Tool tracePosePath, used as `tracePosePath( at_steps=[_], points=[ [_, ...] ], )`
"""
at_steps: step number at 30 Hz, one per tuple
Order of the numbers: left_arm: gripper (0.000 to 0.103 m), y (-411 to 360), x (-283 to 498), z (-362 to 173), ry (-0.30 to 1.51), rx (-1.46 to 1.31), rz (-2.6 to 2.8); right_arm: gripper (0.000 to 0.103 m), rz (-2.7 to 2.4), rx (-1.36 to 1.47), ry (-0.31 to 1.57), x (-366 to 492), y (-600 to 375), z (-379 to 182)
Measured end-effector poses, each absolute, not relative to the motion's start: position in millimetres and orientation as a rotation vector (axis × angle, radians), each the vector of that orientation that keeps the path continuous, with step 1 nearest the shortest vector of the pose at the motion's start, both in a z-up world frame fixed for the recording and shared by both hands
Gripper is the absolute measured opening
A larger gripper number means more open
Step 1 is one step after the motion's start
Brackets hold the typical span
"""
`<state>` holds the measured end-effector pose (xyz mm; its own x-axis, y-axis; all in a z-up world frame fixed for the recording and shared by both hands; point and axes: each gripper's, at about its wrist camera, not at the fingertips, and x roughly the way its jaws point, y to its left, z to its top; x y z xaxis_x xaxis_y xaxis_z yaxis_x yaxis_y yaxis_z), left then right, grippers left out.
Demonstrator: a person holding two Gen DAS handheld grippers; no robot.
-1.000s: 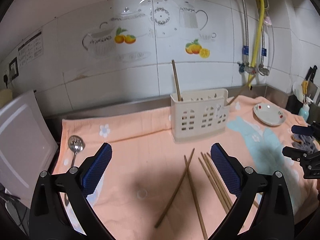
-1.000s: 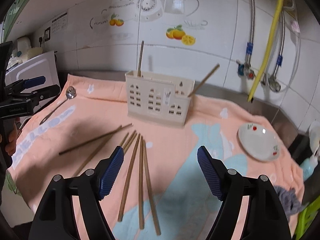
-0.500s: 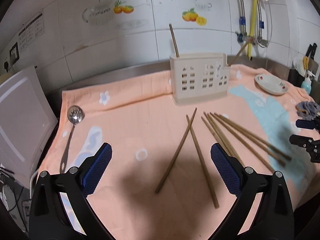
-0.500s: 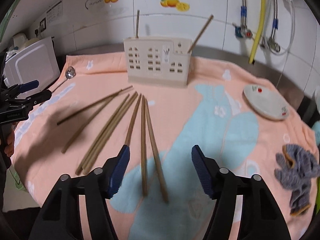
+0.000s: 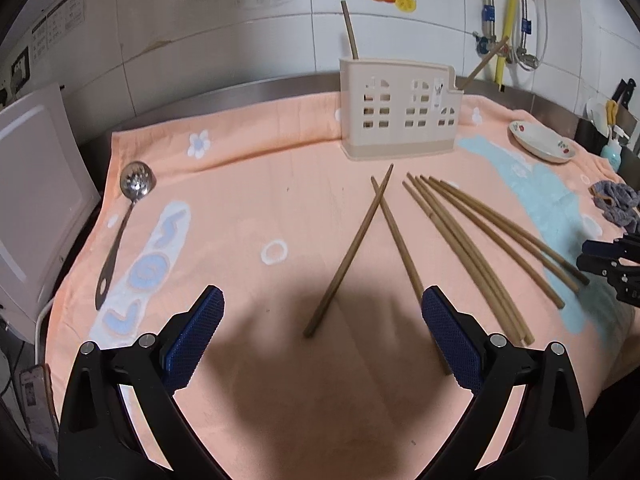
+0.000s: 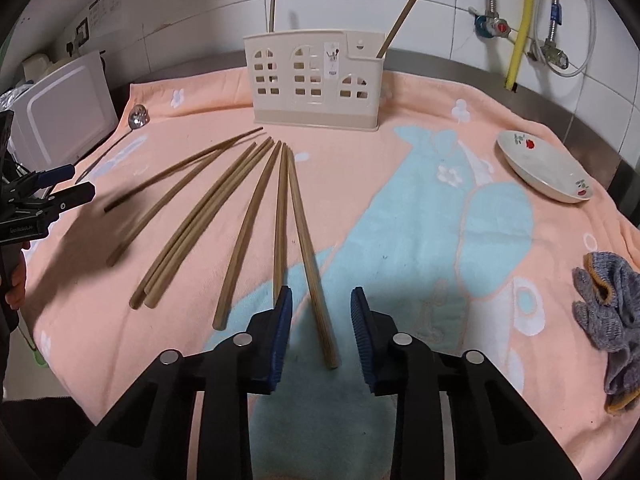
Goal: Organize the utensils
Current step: 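Lower the left gripper onto another wooden chopstick, then close the left gripper on the chopstick and lift it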
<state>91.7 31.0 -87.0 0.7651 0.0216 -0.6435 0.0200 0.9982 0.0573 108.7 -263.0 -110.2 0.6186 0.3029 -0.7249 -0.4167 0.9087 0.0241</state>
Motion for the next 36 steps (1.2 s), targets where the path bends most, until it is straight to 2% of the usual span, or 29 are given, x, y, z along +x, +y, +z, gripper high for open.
tracePosePath(
  at_steps=[10,23,31,33,36],
  points=[
    [0.096,32.6,97.5,-97.0,0.727,0.075,-0.009,0.018,0.431,-0.175,0.833,118.1,-256.6,-124.1],
    [0.066,34.3,121.9,-107.9,0.783,0.077,-0.066,0.01,0.426,-0.185,0.83,123.0,-254.1,-128.5],
    [0.056,36.7,138.0,-111.2,0.807,0.067,-0.098,0.01,0.427,-0.182,0.828,124.3,-255.2,-128.1],
    [0.047,37.2,142.5,-113.2,0.821,0.058,-0.109,0.01,0.427,-0.182,0.827,124.7,-255.0,-127.9],
    [0.04,36.5,147.2,-115.7,0.834,0.057,-0.121,0.01,0.427,-0.18,0.827,125.4,-254.5,-127.7]
  ],
)
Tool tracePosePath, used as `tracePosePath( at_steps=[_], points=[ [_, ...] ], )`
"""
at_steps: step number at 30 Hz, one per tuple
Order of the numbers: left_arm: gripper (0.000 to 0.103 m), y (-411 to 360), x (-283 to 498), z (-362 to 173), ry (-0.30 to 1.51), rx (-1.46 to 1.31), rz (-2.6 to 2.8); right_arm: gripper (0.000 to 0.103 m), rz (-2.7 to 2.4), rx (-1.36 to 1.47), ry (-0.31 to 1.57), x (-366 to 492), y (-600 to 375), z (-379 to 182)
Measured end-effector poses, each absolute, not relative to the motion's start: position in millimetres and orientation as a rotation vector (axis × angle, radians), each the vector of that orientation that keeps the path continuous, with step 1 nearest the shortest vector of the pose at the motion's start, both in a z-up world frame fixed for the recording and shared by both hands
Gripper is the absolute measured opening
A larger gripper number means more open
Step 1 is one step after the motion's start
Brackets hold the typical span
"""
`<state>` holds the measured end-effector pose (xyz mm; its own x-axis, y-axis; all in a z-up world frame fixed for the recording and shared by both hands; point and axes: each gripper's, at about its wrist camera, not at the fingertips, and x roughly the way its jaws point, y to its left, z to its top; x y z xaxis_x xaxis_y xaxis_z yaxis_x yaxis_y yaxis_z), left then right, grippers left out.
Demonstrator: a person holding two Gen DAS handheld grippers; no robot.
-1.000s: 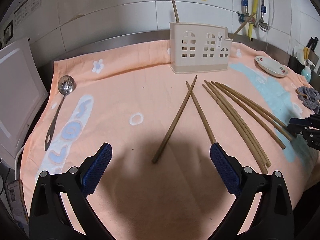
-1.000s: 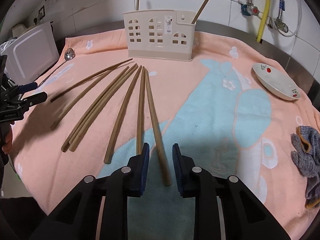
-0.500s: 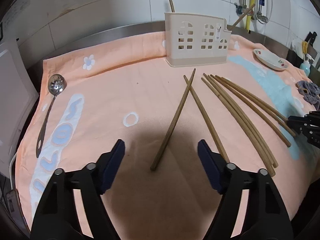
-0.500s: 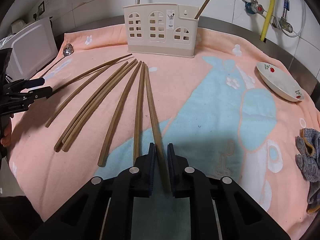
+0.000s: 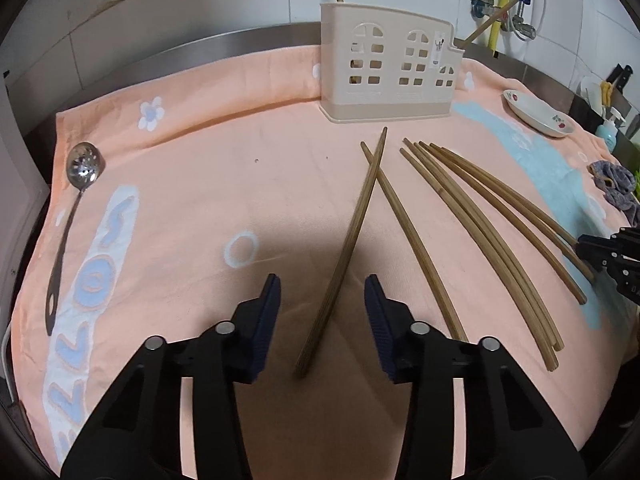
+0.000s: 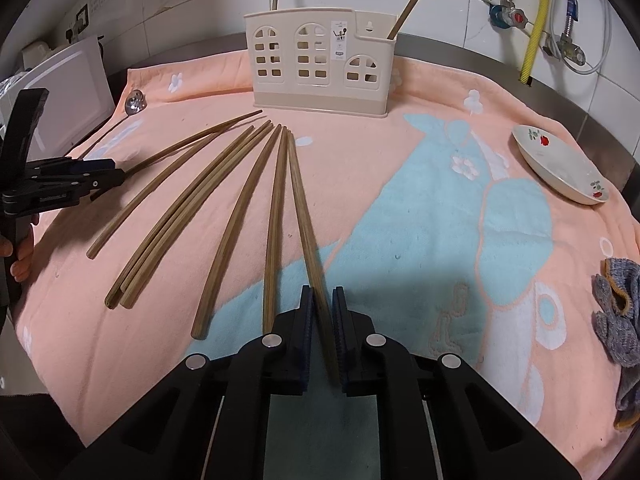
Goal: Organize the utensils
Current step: 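Close the left gripper on the chopstick and lift it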
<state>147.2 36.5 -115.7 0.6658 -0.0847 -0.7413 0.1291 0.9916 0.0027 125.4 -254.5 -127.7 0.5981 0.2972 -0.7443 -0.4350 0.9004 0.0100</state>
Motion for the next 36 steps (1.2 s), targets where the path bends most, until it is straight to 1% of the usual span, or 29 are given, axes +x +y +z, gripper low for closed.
tracePosePath(
  at_steps=[3,5,8,9,20,24,36],
  points=[
    [0.029,34.1,149.1,-117.4,0.841,0.062,-0.14,0.01,0.428,-0.18,0.827,125.9,-254.4,-127.6],
    [0.026,31.8,149.9,-118.4,0.844,0.073,-0.148,0.01,0.428,-0.18,0.827,126.1,-254.6,-127.5],
    [0.018,30.2,152.4,-120.3,0.854,0.081,-0.159,0.01,0.427,-0.18,0.827,125.8,-254.5,-127.6],
    [0.017,30.3,153.3,-120.6,0.856,0.082,-0.159,0.01,0.427,-0.181,0.827,125.7,-254.4,-127.7],
    [0.011,26.2,157.9,-122.6,0.86,0.107,-0.161,0.01,0.419,-0.192,0.814,127.4,-251.3,-126.5],
    [0.007,26.5,157.5,-120.4,0.858,0.091,-0.157,0.009,0.414,-0.187,0.808,125.2,-251.7,-126.7],
    [0.006,20.4,146.4,-94.0,0.797,0.079,-0.177,0.007,0.419,-0.166,0.756,118.4,-255.9,-105.7]
  ],
)
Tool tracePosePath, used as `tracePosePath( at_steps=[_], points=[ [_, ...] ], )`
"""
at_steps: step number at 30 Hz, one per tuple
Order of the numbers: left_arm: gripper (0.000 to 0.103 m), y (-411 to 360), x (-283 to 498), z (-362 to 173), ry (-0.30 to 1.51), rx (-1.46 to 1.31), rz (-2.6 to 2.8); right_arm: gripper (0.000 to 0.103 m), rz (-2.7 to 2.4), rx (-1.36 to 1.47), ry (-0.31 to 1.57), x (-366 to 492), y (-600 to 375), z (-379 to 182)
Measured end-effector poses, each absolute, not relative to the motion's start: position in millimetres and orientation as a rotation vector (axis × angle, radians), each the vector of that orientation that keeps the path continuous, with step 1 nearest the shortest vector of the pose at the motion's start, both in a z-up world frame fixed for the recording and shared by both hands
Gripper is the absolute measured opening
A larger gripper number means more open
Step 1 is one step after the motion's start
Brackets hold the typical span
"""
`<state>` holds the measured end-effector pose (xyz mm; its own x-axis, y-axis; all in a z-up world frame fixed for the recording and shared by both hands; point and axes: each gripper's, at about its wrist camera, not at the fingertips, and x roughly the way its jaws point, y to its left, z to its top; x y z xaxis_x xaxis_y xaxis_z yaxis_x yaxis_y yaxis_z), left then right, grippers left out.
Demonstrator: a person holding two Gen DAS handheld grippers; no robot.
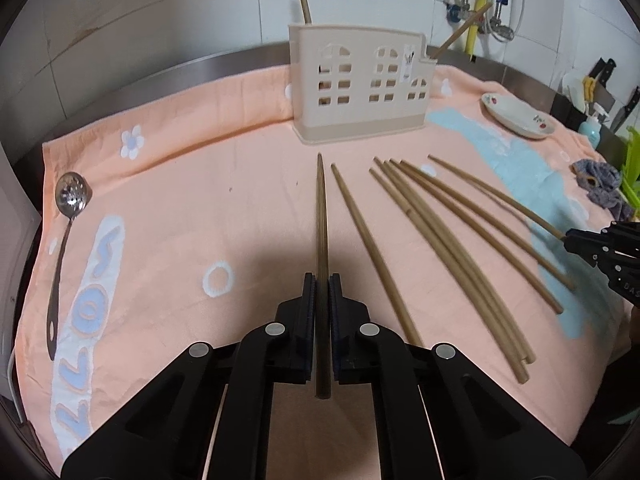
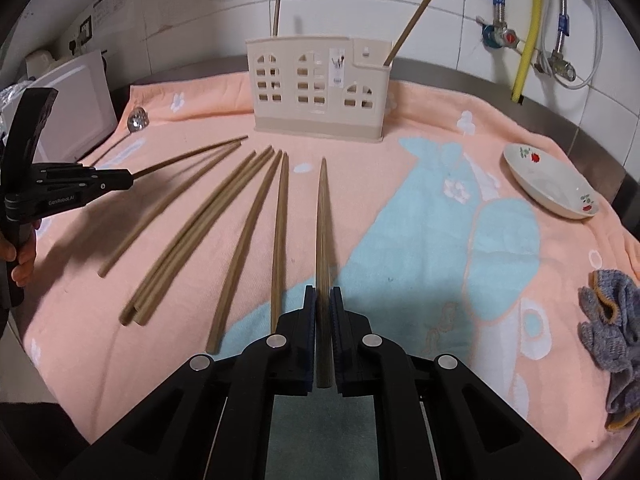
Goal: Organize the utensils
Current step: 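Close the left gripper on the chopstick and lift it, then carry the chopstick with the left gripper and insert it into the caddy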
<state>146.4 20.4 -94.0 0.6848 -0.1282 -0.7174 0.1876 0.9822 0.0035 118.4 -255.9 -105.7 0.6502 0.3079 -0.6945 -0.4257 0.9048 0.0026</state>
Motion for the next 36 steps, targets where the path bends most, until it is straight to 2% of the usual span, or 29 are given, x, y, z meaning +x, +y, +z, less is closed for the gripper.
tracePosePath(
  at_steps=[19,36],
  points=[
    [0.006,20.5,150.1,-37.2,0.691,0.009,-0.207,0.007,0.461,-0.157,0.531,120.9,-248.2,-7.7],
    [0.006,11.6,197.9,29.6,0.633,-0.007,-0.241,0.006,0.505,-0.159,0.503,183.3,-248.9,84.6]
  ],
)
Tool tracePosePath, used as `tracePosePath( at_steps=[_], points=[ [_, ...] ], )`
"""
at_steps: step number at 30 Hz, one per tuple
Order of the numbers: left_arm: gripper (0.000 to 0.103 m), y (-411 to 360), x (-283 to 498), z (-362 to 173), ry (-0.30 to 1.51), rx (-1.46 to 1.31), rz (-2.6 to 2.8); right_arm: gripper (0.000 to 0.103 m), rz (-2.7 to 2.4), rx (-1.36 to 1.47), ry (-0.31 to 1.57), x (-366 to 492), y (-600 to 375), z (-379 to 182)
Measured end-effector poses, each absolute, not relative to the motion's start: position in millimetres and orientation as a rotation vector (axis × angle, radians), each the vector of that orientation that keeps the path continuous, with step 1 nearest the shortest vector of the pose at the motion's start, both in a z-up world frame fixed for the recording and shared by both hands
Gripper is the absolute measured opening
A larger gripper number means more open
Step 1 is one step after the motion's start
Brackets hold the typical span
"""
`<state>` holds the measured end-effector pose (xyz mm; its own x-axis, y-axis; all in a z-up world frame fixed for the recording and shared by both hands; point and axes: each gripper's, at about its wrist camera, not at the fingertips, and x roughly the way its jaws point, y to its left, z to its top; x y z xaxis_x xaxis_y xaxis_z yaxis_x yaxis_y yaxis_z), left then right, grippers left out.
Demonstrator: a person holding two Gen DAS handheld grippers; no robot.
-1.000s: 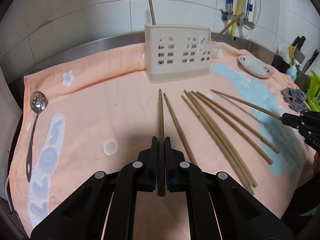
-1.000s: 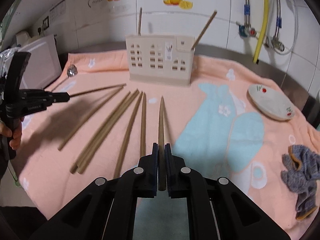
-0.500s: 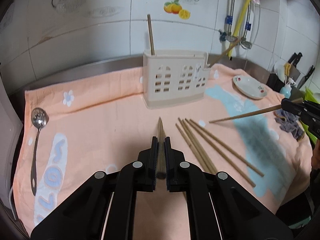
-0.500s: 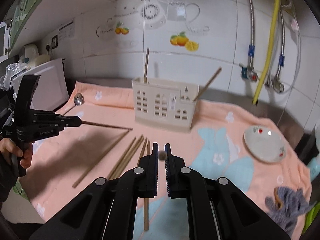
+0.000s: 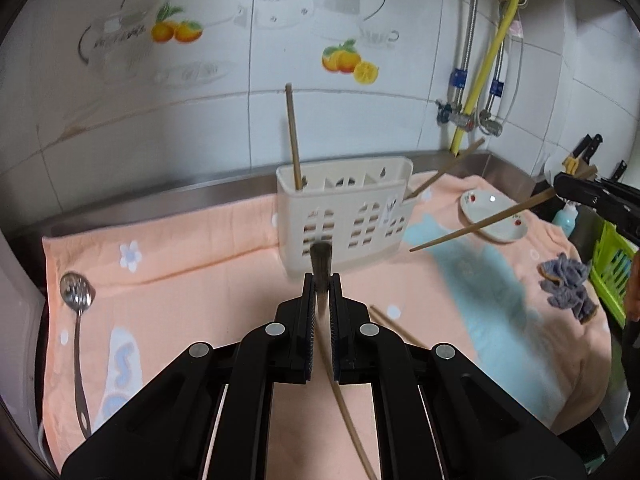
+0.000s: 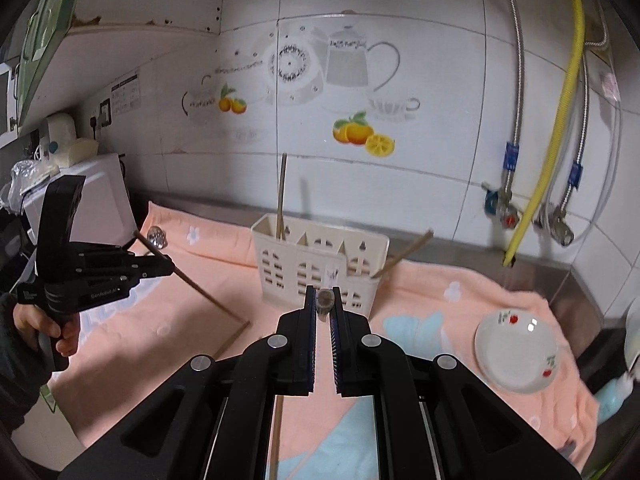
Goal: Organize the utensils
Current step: 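Carry the chopstick with the left gripper and insert it into the caddy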
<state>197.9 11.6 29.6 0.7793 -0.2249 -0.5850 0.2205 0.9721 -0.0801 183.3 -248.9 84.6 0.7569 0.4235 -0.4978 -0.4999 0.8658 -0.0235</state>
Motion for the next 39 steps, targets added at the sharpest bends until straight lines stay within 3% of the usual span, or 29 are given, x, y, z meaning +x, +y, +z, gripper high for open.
tracePosePath(
  at_steps=[23,39],
  points=[
    [0.006,-15.4,240.1,164.2,0.386,0.057,-0.257,0.006,0.495,-0.201,0.456,239.2,-241.6,160.1],
    [0.006,-3.2,304.6,125.5,0.484,-0.002,-0.187,0.006,0.485,-0.198,0.522,285.0,-232.4,147.7]
  ],
)
